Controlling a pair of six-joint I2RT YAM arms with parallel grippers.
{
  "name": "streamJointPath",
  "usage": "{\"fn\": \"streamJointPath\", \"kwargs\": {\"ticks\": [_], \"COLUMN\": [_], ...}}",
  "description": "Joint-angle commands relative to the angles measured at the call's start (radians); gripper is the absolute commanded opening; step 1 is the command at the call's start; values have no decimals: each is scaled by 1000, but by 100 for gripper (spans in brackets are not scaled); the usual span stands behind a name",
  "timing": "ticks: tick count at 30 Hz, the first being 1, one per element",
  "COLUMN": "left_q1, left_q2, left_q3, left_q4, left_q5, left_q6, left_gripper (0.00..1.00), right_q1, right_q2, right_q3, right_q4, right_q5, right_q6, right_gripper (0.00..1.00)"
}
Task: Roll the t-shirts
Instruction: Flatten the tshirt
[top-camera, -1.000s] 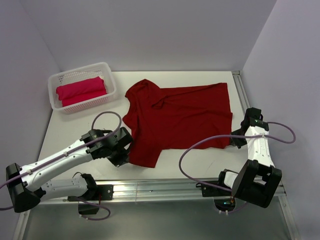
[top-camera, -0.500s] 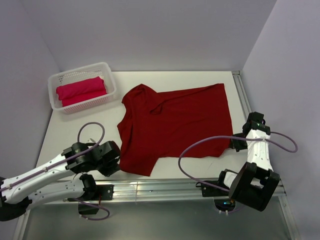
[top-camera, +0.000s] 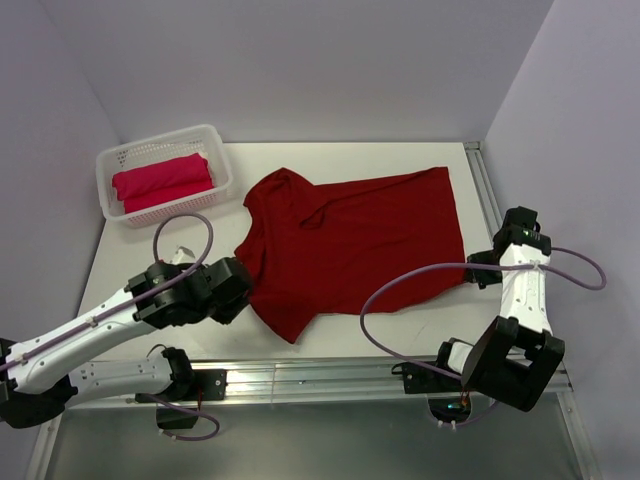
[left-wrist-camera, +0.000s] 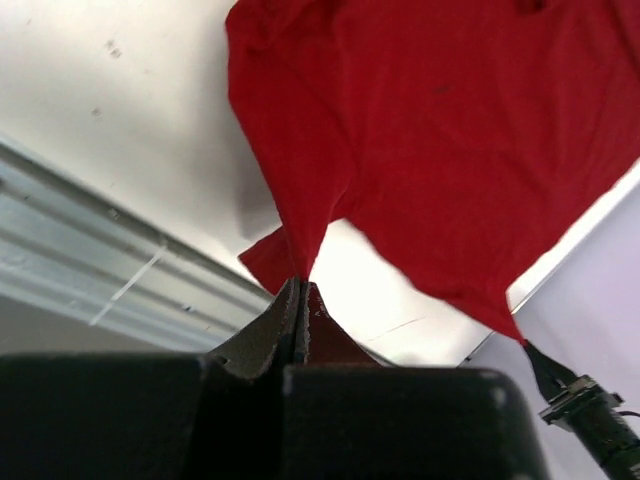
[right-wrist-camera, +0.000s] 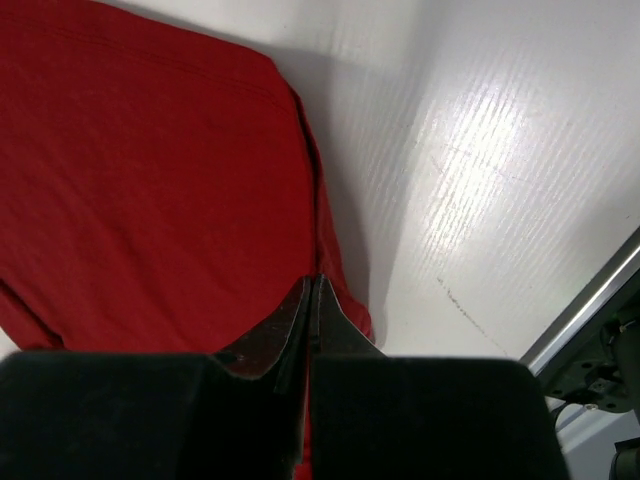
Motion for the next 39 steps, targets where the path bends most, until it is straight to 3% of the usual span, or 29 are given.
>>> {"fn": "streamJointPath", "kwargs": {"ticks": [1,6,11,18,22,25,30,35,39], "left_q1": [-4,5,24,27,41,41,41,41,41], "left_q2": [-18,10,99,138,110,98,51,37,113], "left_q3": [57,194,386,584,626,688,791,883,985], "left_q4": [-41,-38,11,405,809,1000,1057,1132,1200], "left_q5": [-100,-278,-441,-600,-666,-630,-479,-315,-348], "left_q6": [-157,-75,154,784,1234,1450,1538,1596,1732], "left_gripper": [0,0,0,0,0,0,0,0,0], "right_q1": [-5,1,36,113,138,145,148,187,199], "right_q2": [9,34,39,9,-49,-99,-236,-328,-317], "right_q3": [40,95,189,387,534,690,910,1026,1065], "right_q4": [-15,-1,20,194,378,477,488,490,496], "right_q5": [5,-25,-89,-308,-417,-447,-410,-257,-200], "right_q6": [-12,-21,-61,-101,-37,-2,-52,-103,-84], "right_gripper": [0,0,0,0,0,0,0,0,0]}}
